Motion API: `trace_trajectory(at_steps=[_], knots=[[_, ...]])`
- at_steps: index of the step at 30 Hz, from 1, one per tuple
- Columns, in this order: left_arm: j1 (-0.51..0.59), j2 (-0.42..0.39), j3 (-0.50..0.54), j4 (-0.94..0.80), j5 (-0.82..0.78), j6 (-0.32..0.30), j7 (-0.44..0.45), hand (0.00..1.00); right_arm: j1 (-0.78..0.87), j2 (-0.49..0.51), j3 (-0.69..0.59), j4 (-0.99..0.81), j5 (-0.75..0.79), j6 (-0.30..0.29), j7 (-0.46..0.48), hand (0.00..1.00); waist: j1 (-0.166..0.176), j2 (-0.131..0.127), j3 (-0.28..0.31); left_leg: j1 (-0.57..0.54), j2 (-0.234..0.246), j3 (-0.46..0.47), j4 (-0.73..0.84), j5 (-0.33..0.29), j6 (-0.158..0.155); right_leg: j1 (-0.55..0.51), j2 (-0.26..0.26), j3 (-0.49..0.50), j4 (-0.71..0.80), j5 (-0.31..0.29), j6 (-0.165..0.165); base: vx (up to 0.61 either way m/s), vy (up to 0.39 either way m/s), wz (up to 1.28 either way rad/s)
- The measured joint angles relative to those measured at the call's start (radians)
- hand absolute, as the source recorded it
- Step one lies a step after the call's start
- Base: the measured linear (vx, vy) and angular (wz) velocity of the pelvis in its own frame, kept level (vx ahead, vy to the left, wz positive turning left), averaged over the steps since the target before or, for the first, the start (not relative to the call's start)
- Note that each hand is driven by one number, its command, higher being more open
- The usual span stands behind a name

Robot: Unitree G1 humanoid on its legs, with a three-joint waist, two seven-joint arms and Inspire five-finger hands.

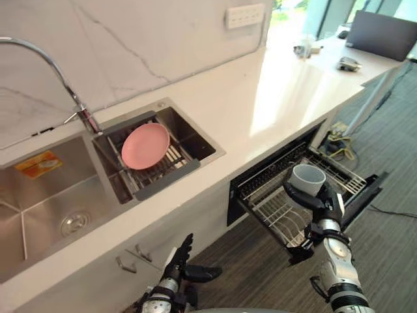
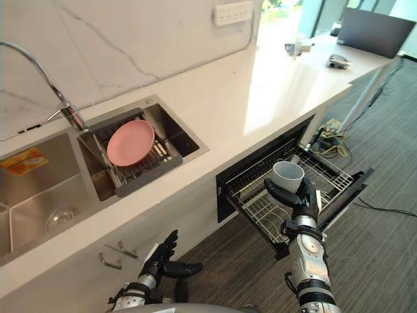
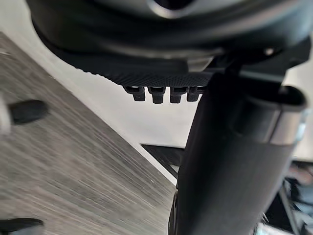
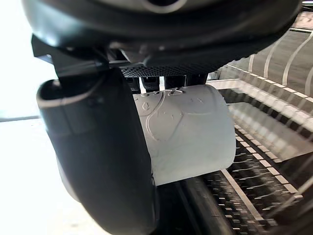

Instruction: Walk over to the sink, pick up the cup, carry it to the dishwasher, place the cup inside the dishwasher, then close the dishwasher door

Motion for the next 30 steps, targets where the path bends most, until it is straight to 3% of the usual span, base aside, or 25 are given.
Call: trace_trajectory(at_steps=[4, 7, 11, 13, 17, 20, 26, 27, 30], knots=[[-0.002, 0.010, 0.071, 0.051, -0.017, 0.001, 0.058, 1.00, -0.081, -0.061, -0.008, 0.068, -0.040, 0.000, -0.023, 0.00, 0.012, 0.007, 0.072, -0.045, -0.023, -0.035, 0.001, 0.026, 0.025, -0.024, -0.016, -0.037, 0.009, 0.002, 0.003, 0.00, 0.052, 0.36], [-0.005, 0.006, 0.120, 0.078, -0.092, -0.021, 0.085, 1.00, -0.140, -0.111, -0.039, 0.131, -0.046, 0.001, -0.041, 0.00, 0.019, 0.030, 0.116, -0.065, -0.044, -0.055, 0.006, 0.041, 0.023, -0.029, -0.032, -0.043, 0.024, 0.002, 0.003, 0.00, 0.061, 0.38], [-0.005, 0.004, 0.162, 0.142, -0.134, -0.013, 0.032, 1.00, -0.211, -0.143, -0.056, 0.177, -0.048, 0.010, -0.047, 0.00, 0.026, 0.067, 0.162, -0.068, -0.055, -0.067, 0.006, 0.048, 0.023, -0.030, -0.044, -0.036, 0.042, 0.000, 0.002, -0.06, 0.028, 0.15], [-0.010, -0.009, 0.189, 0.209, -0.206, 0.036, -0.011, 1.00, -0.230, -0.149, -0.056, 0.180, -0.075, 0.028, -0.044, 0.00, 0.024, 0.078, 0.188, -0.077, -0.061, -0.069, 0.001, 0.043, 0.018, -0.036, -0.053, -0.028, 0.058, -0.021, 0.025, -0.12, -0.021, 0.13], [-0.042, -0.029, 0.233, 0.243, -0.347, 0.074, -0.084, 1.00, -0.259, -0.184, -0.057, 0.253, -0.128, 0.061, -0.041, 0.00, 0.027, 0.103, 0.233, -0.103, -0.036, 0.007, 0.001, 0.039, 0.024, -0.065, -0.060, -0.038, 0.104, -0.048, 0.021, -0.12, -0.032, 0.20], [-0.064, -0.057, 0.258, 0.243, -0.370, 0.084, -0.119, 1.00, -0.286, -0.222, -0.067, 0.280, -0.135, 0.080, -0.052, 0.00, 0.028, 0.141, 0.279, -0.140, -0.040, 0.000, 0.007, 0.075, 0.026, -0.114, -0.078, -0.036, 0.154, -0.059, 0.021, -0.04, -0.005, 0.08], [-0.089, -0.055, 0.259, 0.243, -0.377, 0.100, -0.106, 1.00, -0.329, -0.251, -0.074, 0.307, -0.155, 0.116, -0.078, 0.00, 0.027, 0.154, 0.311, -0.160, -0.055, -0.028, 0.007, 0.086, 0.042, -0.133, -0.088, -0.022, 0.182, -0.080, 0.028, 0.01, -0.040, 0.15], [-0.093, -0.053, 0.259, 0.243, -0.376, 0.103, -0.097, 1.00, -0.343, -0.255, -0.074, 0.317, -0.155, 0.123, -0.087, 1.00, 0.028, 0.158, 0.313, -0.164, -0.055, -0.034, 0.007, 0.087, 0.044, -0.138, -0.088, -0.018, 0.190, -0.090, 0.025, 0.00, -0.059, 0.11], [-0.104, -0.053, 0.256, 0.243, -0.373, 0.117, -0.096, 1.00, -0.363, -0.262, -0.086, 0.342, -0.155, 0.131, -0.117, 1.00, 0.032, 0.178, 0.323, -0.170, -0.055, -0.051, 0.006, 0.089, 0.042, -0.144, -0.087, -0.013, 0.212, -0.116, 0.022, -0.02, -0.091, 0.17]])
